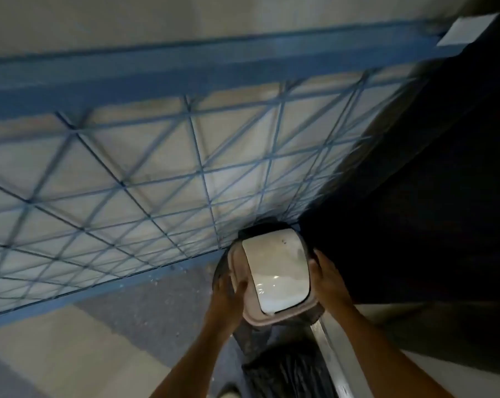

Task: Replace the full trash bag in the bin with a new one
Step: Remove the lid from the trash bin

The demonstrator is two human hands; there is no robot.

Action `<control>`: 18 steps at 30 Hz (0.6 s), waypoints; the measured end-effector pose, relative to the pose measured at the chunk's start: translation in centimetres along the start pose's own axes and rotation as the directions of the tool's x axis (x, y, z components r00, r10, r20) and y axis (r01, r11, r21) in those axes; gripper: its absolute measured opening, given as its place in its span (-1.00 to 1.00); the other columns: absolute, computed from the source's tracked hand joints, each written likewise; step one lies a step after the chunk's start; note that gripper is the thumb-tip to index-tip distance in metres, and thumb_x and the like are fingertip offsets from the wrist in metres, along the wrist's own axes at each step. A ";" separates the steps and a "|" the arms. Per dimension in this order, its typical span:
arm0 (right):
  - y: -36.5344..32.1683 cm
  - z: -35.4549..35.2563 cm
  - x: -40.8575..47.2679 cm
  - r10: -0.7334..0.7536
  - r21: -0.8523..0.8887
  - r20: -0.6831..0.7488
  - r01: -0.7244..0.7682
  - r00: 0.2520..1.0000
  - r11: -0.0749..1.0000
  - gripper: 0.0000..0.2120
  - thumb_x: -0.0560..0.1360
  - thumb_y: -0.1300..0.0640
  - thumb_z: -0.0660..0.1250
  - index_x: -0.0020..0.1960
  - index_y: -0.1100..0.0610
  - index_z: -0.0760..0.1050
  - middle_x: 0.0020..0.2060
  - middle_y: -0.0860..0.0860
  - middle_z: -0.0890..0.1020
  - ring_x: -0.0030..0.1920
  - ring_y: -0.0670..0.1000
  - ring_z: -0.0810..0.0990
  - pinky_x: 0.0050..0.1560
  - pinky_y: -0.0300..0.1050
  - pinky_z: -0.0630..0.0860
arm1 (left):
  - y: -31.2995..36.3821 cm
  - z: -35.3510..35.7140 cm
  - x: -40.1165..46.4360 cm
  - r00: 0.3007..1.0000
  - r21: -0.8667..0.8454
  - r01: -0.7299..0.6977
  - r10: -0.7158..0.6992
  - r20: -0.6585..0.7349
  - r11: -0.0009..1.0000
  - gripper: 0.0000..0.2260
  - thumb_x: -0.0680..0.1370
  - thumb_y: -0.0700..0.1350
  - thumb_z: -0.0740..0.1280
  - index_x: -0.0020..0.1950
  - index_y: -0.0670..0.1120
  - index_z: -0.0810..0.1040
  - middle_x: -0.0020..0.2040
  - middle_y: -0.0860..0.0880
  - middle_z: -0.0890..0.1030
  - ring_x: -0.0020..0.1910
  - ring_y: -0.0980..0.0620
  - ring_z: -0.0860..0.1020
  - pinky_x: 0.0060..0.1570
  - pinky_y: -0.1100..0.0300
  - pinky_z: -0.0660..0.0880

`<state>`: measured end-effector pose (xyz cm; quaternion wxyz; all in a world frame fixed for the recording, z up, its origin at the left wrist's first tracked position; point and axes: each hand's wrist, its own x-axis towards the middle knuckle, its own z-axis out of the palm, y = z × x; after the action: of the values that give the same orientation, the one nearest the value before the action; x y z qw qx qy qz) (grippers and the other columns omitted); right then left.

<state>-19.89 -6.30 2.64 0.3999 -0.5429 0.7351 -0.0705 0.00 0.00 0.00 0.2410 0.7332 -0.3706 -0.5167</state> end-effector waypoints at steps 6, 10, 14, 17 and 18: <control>3.8 3.1 7.2 0.353 0.373 0.082 -0.357 0.932 0.857 -0.56 0.61 -0.09 0.08 0.35 0.15 0.40 0.29 0.20 0.48 0.28 0.22 0.45 0.35 0.13 0.34 | -2.5 2.4 5.2 0.999 -0.252 0.042 -0.044 -0.003 0.967 -0.51 0.56 0.22 0.05 0.41 0.00 0.30 0.32 0.01 0.45 0.28 0.02 0.44 0.25 0.05 0.39; 6.7 5.1 10.0 0.427 0.461 0.091 -0.418 0.900 0.783 -0.79 0.58 -0.01 0.20 -0.07 0.05 0.56 0.10 0.22 0.60 0.10 0.23 0.56 0.23 0.21 0.46 | -3.9 3.6 6.3 0.992 -0.330 0.114 -0.125 -0.013 0.937 -0.40 0.56 0.24 0.02 0.48 -0.09 0.20 0.42 -0.13 0.35 0.40 -0.12 0.35 0.38 -0.05 0.30; 6.4 5.3 9.6 0.469 0.520 0.086 -0.441 0.879 0.731 -0.78 0.54 0.04 0.27 0.02 0.15 0.58 0.03 0.18 0.63 0.06 0.19 0.58 0.21 0.17 0.50 | -5.0 4.6 6.6 0.959 -0.377 0.278 -0.278 0.057 0.884 -0.41 0.58 0.26 -0.05 0.52 -0.03 0.15 0.46 -0.15 0.32 0.40 -0.18 0.34 0.39 -0.18 0.26; 6.2 5.2 8.5 0.461 0.512 0.091 -0.439 0.883 0.739 -0.74 0.55 0.10 0.22 0.16 0.16 0.56 0.10 0.19 0.62 0.07 0.13 0.57 0.21 0.17 0.50 | -4.9 4.1 6.0 0.950 -0.382 0.304 -0.308 0.052 0.873 -0.44 0.58 0.26 -0.06 0.51 0.01 0.17 0.45 -0.14 0.34 0.38 -0.18 0.36 0.37 -0.21 0.27; 6.2 5.3 8.0 0.456 0.502 0.092 -0.436 0.885 0.747 -0.72 0.56 0.11 0.20 0.20 0.17 0.54 0.14 0.21 0.60 0.07 0.12 0.56 0.22 0.18 0.49 | -4.8 3.7 5.6 0.951 -0.377 0.300 -0.304 0.052 0.876 -0.47 0.60 0.23 -0.07 0.51 0.03 0.17 0.44 -0.14 0.35 0.37 -0.18 0.36 0.36 -0.21 0.28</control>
<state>-21.67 -8.87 -8.33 0.5203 -0.2250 0.8052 -0.1742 -1.01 -1.38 -8.07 0.2968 0.7235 -0.1432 -0.6066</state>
